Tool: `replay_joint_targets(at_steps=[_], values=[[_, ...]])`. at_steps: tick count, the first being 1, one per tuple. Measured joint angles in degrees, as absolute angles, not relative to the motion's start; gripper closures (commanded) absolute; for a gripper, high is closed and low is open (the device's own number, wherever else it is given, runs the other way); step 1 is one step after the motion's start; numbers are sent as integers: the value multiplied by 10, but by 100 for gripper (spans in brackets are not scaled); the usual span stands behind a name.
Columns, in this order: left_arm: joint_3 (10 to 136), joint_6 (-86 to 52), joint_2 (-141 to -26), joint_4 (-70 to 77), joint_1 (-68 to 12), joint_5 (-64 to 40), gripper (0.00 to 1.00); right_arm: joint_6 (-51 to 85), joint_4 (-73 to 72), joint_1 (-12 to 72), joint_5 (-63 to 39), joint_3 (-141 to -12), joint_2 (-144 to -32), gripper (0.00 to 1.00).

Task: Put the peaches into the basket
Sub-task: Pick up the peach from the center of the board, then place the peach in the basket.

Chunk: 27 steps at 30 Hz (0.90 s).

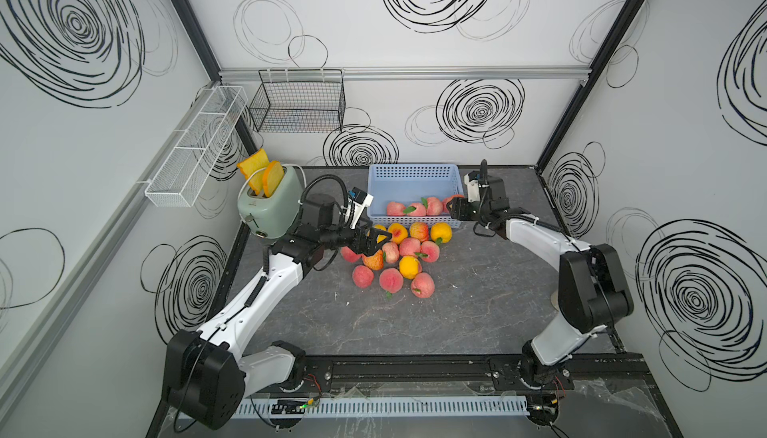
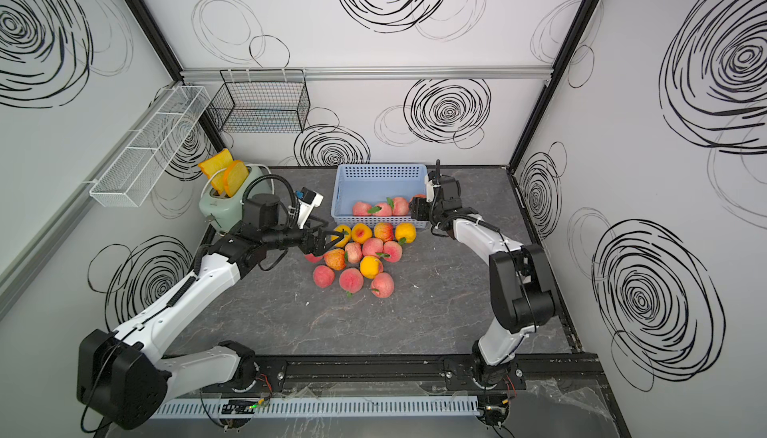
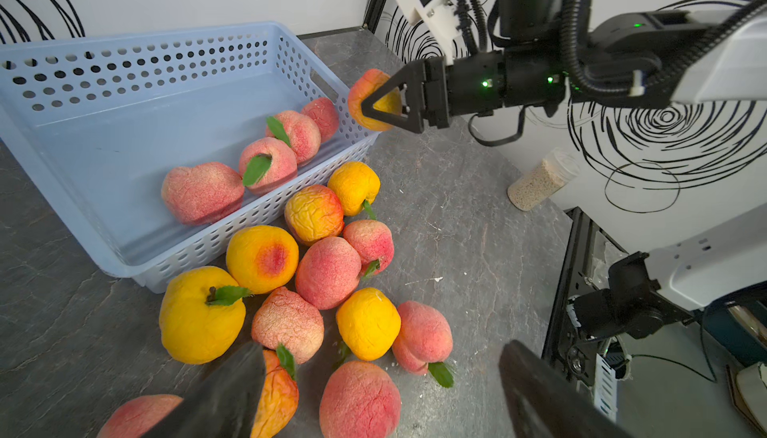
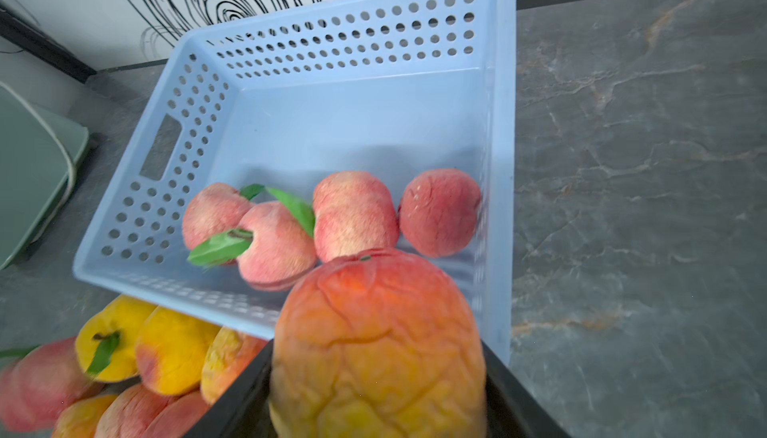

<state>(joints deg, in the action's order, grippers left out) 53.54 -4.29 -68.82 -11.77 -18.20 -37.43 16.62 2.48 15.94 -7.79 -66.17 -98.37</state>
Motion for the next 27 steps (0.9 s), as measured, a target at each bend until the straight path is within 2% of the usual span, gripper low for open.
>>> replay_joint_targets(at_steps=[9,17,27], values=[[534,-48,-688,-115,-169,-378,7,132,15,155,-45,-814,-1150,34],[533,-50,-688,-114,-164,-381,8,113,13,155,-34,-895,-1215,34],[533,-52,-688,-114,-159,-382,8,110,13,163,-27,-916,-1229,35]])
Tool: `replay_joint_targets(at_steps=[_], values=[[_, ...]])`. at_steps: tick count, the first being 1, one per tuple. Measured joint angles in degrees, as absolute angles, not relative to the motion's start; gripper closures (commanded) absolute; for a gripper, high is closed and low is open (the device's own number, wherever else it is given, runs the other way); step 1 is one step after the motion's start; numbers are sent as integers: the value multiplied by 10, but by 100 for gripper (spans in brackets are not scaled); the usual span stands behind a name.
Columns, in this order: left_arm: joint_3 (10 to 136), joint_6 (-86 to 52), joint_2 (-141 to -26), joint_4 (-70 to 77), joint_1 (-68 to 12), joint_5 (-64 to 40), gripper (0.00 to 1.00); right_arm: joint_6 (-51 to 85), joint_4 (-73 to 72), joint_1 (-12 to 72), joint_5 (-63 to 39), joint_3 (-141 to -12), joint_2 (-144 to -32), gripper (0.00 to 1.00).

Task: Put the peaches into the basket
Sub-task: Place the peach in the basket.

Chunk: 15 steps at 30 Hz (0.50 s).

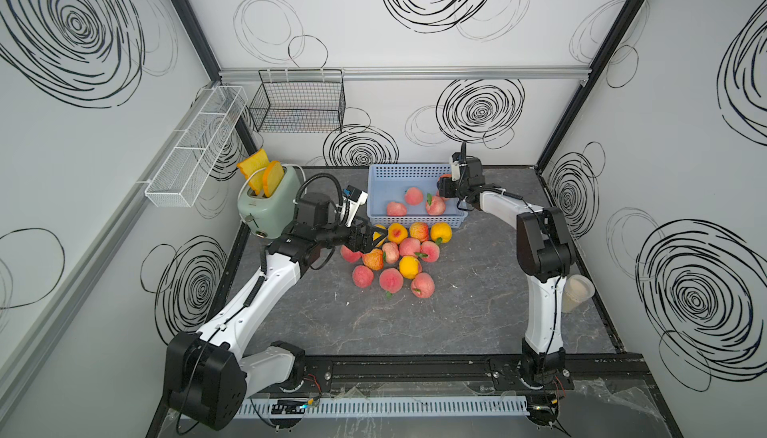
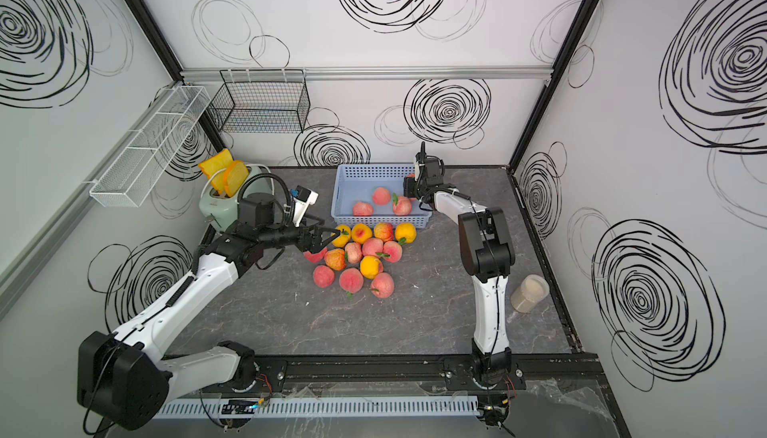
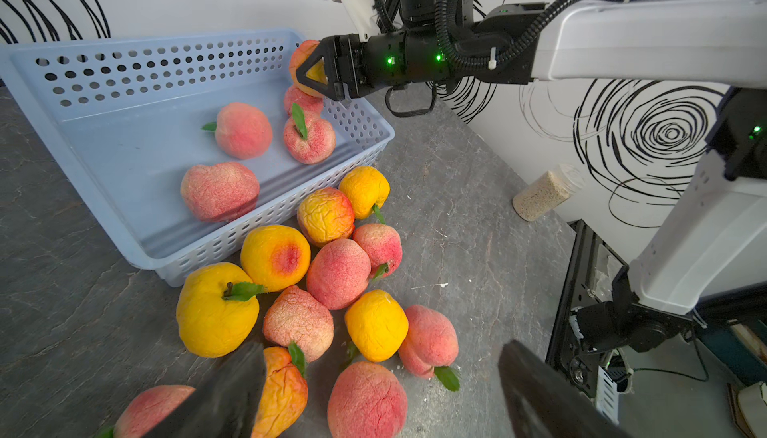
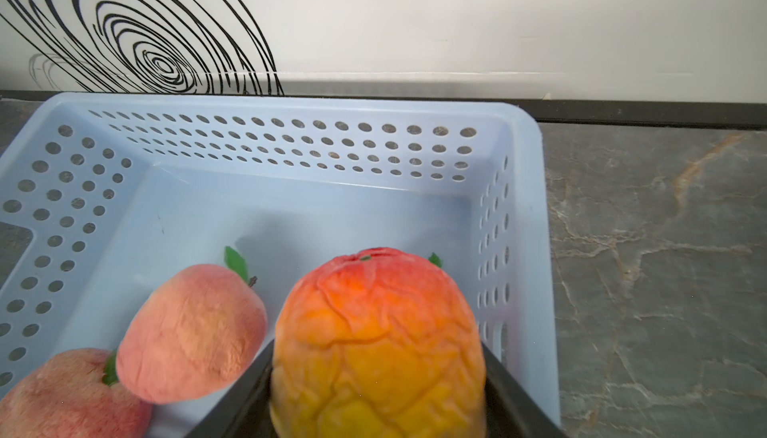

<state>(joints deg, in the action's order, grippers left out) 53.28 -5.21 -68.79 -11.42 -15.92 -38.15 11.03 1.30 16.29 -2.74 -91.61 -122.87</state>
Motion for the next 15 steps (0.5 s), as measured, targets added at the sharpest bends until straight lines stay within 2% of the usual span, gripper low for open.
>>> replay_joint_targets(at_steps=[7,15], values=[[532,-54,-688,-114,-157,-382,8,111,10,177,-14,-905,-1219,35],[532,-54,-689,-114,-157,-382,8,114,9,180,8,-829,-1154,34]])
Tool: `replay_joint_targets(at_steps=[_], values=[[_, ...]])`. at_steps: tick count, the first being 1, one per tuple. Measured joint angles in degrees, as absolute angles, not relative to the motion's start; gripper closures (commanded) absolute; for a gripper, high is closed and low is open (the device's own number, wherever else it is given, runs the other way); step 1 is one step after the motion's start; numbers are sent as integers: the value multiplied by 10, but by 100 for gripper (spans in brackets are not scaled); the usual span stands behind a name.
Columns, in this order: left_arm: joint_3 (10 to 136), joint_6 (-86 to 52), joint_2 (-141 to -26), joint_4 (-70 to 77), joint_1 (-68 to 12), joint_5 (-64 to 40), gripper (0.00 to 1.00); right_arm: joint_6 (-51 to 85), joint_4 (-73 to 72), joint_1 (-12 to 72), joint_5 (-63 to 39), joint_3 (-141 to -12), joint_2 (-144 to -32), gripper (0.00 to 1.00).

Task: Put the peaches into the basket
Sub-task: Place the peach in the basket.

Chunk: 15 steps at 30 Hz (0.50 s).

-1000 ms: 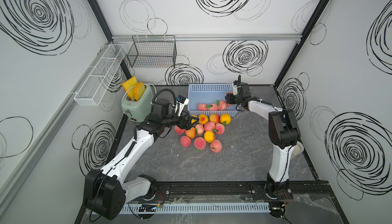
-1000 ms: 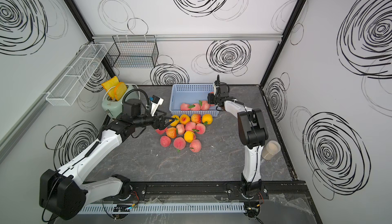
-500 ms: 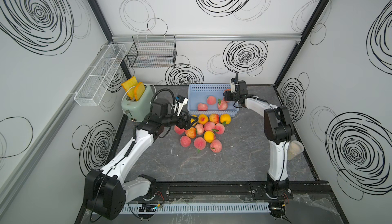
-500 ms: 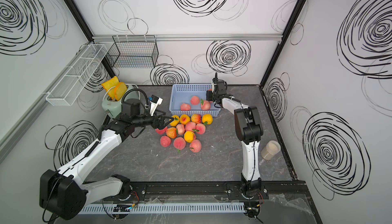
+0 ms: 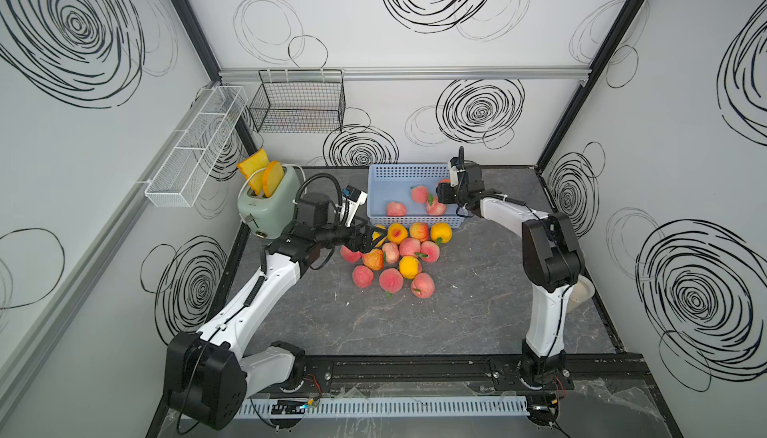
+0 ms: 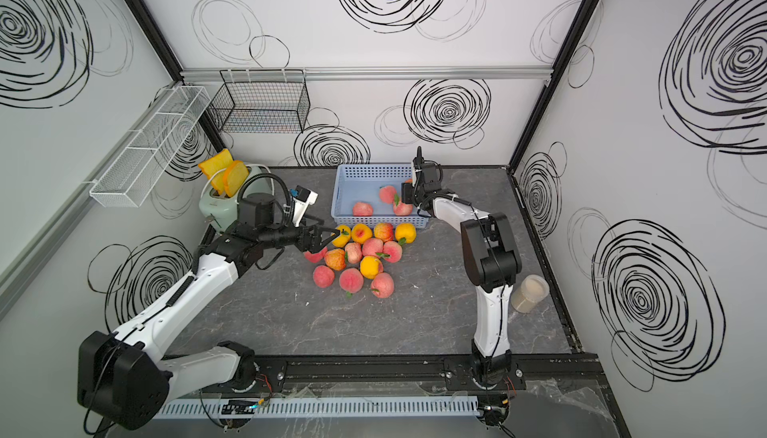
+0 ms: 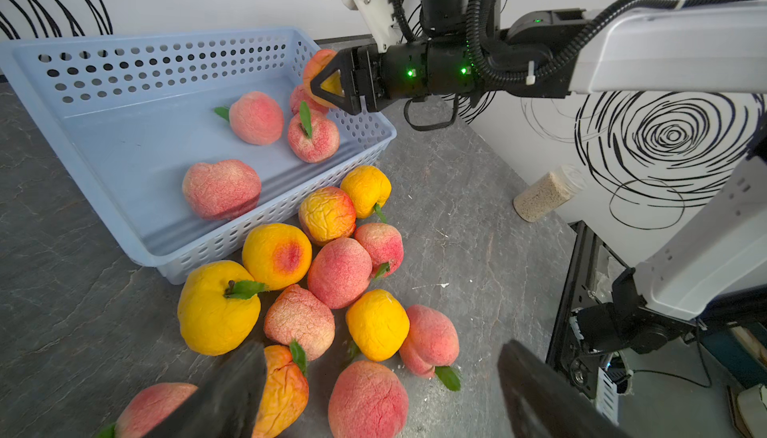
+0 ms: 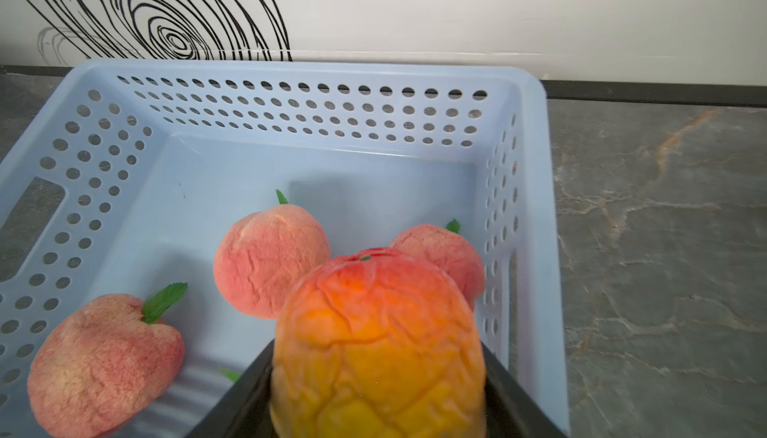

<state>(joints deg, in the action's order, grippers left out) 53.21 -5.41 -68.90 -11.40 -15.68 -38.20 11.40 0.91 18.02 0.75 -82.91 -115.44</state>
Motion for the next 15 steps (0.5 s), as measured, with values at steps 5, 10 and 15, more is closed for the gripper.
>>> replay_joint_targets(at_steps=[5,10,15], values=[[532,-54,-689,-114,-157,-383,9,116,7,181,22,-797,-1141,31],[532,-55,-689,-114,-157,-384,9,117,6,185,34,-785,-1141,20],[531,-55,-689,-114,-157,-384,9,117,4,190,43,-785,-1141,11]])
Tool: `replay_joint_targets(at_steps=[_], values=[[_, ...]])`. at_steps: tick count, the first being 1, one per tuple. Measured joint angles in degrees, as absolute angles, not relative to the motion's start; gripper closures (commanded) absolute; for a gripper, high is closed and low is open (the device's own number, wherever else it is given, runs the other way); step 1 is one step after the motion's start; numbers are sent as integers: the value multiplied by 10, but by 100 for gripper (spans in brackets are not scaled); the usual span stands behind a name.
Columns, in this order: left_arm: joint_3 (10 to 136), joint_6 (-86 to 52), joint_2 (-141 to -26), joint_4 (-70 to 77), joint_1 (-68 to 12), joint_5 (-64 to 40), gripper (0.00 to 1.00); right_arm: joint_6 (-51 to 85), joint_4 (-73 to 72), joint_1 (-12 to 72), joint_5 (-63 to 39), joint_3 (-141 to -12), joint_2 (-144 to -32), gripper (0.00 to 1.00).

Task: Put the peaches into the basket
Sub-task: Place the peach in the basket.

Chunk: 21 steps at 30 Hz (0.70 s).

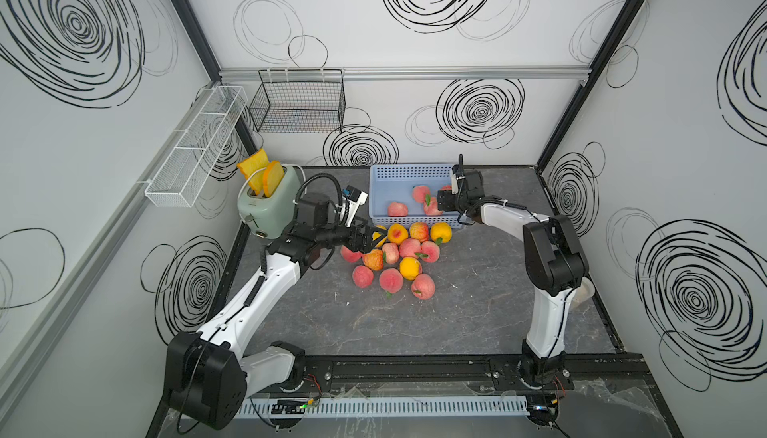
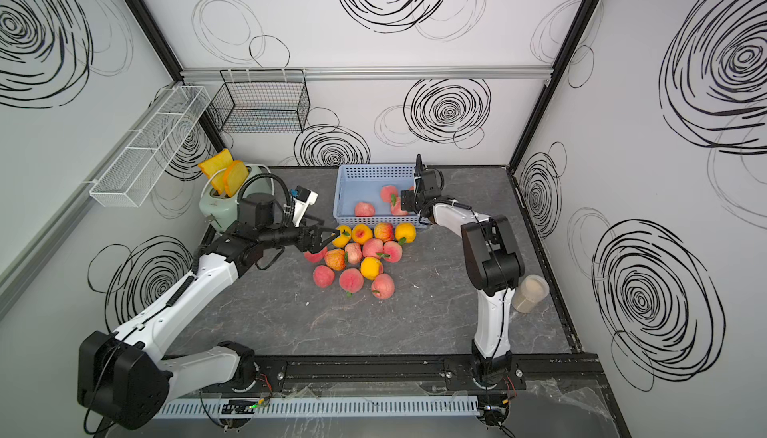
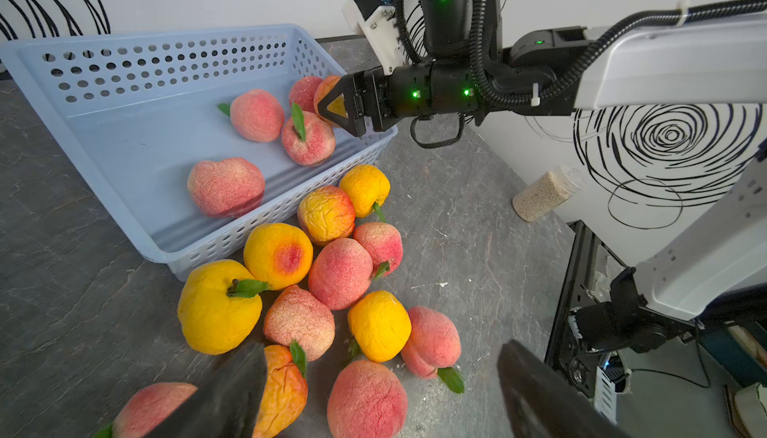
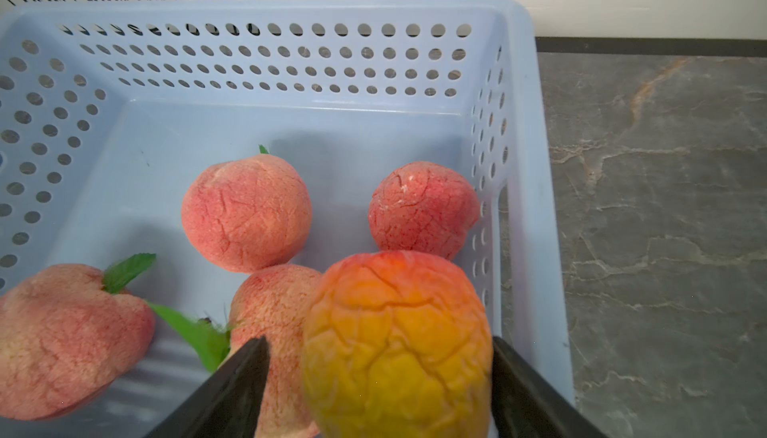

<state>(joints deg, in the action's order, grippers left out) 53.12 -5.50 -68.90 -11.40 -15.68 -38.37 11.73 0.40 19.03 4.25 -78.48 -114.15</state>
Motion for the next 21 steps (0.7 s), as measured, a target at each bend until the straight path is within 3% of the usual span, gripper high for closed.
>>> replay_joint_targets(at_steps=[8,12,21], values=[[531,-55,-689,-114,-157,-383,9,117,4,198,55,-785,-1139,9],[531,-57,-689,-114,-157,-379,15,117,3,201,57,-777,-1115,10],[528,-65,-689,-110,-152,-331,16,123,-87,208,32,-576,-897,10]])
